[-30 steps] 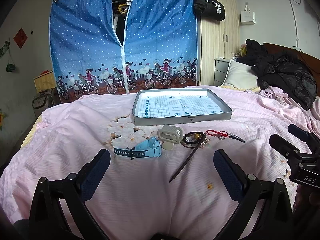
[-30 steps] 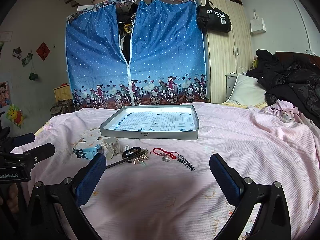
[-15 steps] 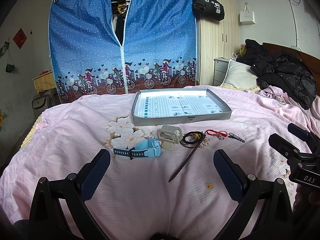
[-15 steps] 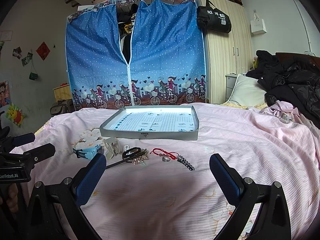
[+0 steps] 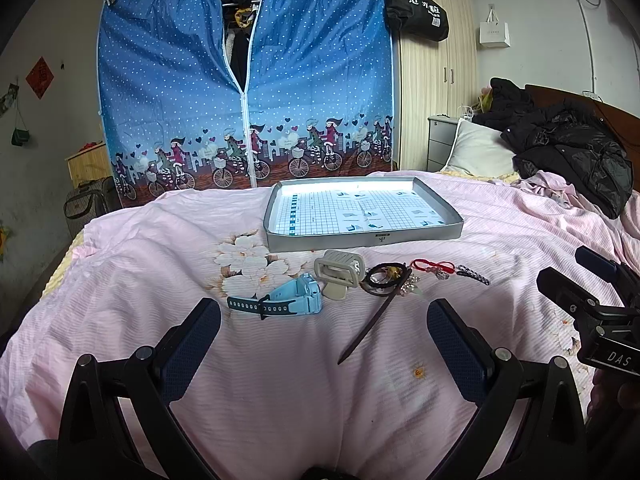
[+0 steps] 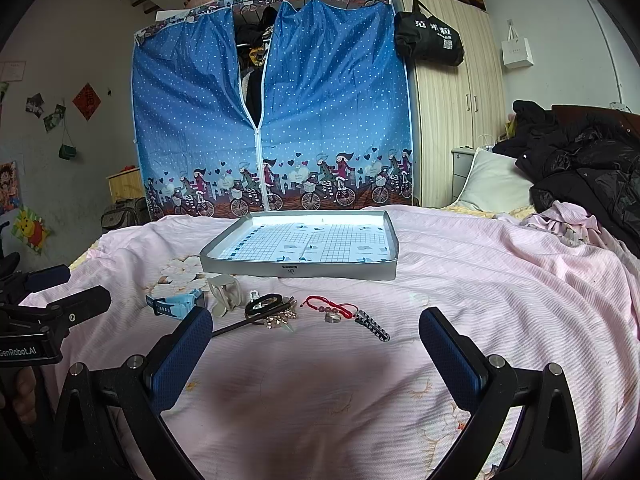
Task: Organize jewelry
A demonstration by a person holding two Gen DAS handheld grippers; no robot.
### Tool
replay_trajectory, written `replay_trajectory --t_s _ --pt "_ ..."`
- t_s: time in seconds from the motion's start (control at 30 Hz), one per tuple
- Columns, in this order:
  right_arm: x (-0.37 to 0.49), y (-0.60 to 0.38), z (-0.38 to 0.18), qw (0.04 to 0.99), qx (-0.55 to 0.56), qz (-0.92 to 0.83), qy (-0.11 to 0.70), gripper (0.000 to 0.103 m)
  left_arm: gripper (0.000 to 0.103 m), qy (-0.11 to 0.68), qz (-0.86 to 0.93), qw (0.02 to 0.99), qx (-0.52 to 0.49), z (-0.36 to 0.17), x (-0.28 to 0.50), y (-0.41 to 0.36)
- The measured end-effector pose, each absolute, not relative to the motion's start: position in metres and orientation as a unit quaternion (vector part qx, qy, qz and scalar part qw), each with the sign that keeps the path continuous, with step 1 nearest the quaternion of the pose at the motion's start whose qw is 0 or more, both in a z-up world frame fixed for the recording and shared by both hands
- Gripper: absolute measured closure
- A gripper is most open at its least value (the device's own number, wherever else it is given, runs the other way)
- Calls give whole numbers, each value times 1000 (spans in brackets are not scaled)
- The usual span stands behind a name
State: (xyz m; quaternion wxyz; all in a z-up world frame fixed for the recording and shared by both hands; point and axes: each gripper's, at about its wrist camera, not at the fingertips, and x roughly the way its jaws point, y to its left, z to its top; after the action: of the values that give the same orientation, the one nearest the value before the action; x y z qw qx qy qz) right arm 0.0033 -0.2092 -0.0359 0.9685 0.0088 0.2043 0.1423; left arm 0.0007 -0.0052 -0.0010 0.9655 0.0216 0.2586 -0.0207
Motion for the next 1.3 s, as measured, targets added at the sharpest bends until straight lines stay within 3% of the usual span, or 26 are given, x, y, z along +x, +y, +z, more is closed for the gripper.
replay_trajectory --t_s 1.3 --pt "3 -209 -34 969 9 139 205 0 2 265 -30 963 22 -1 3 -6"
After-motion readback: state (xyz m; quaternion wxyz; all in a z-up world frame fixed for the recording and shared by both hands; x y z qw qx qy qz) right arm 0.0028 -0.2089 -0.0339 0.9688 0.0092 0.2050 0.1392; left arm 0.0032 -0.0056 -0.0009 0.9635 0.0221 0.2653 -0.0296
